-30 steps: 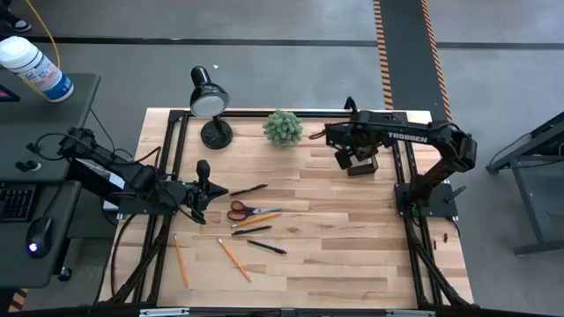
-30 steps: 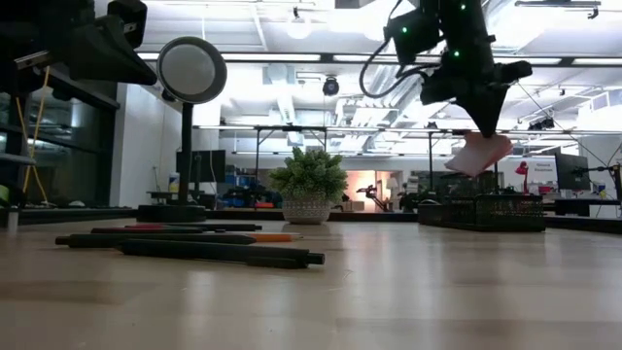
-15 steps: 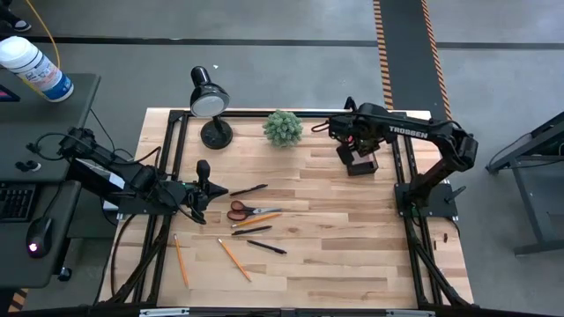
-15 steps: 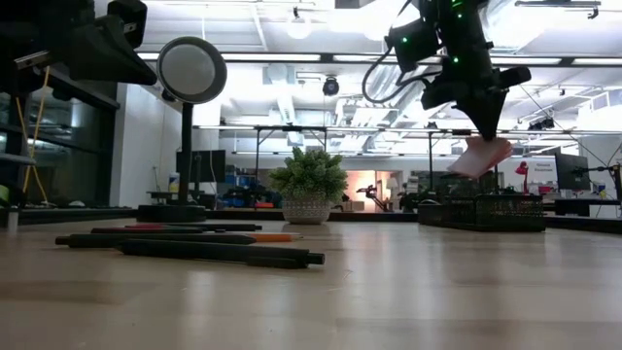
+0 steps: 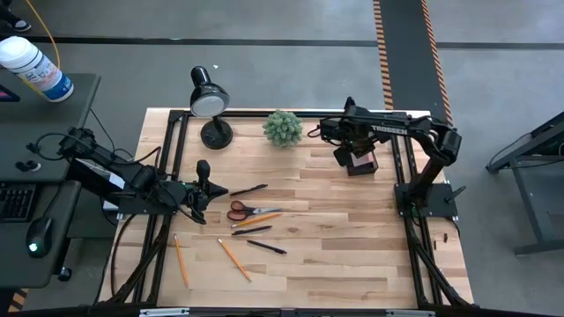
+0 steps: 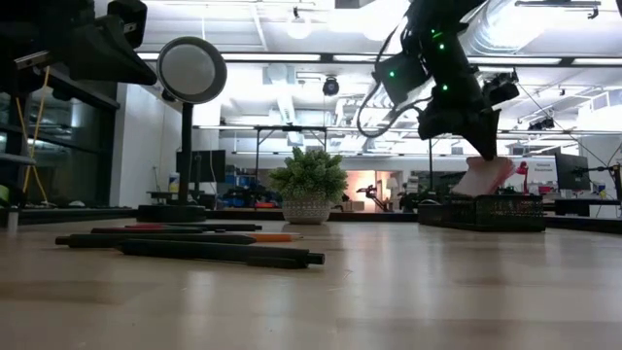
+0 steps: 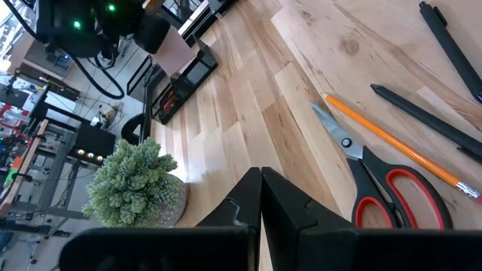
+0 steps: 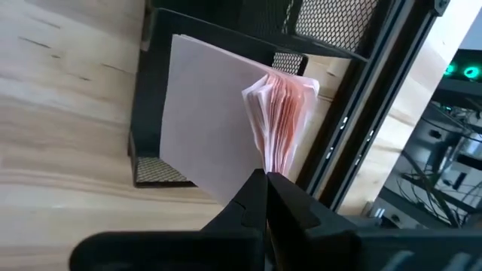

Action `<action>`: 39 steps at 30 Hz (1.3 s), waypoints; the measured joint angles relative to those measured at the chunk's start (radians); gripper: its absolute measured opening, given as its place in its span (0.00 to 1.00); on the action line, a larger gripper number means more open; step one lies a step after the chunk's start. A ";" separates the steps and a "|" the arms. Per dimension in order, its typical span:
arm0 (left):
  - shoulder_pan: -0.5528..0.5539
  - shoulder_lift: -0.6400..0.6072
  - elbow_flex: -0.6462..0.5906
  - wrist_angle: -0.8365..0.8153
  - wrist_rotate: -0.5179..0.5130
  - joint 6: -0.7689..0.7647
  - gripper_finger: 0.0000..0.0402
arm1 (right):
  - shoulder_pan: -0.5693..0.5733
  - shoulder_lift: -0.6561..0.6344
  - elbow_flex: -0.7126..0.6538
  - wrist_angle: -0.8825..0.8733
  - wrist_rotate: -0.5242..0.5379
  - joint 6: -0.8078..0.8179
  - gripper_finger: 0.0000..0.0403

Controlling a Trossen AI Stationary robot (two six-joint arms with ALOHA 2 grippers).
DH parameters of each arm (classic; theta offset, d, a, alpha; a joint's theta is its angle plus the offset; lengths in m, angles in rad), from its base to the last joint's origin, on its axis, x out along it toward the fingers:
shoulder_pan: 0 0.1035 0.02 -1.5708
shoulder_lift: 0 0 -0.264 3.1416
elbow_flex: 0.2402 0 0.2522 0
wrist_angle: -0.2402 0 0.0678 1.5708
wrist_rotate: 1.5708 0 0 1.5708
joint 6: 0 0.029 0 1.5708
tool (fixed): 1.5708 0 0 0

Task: Pick and place office supplies into organizer
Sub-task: Put the sticky note into the desk organizer, then put the bottom ballpen into the desk organizer

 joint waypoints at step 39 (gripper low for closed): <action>0.000 0.000 0.000 -0.007 0.000 0.000 0.00 | 0.093 0.036 0.022 -0.010 -0.060 0.000 0.31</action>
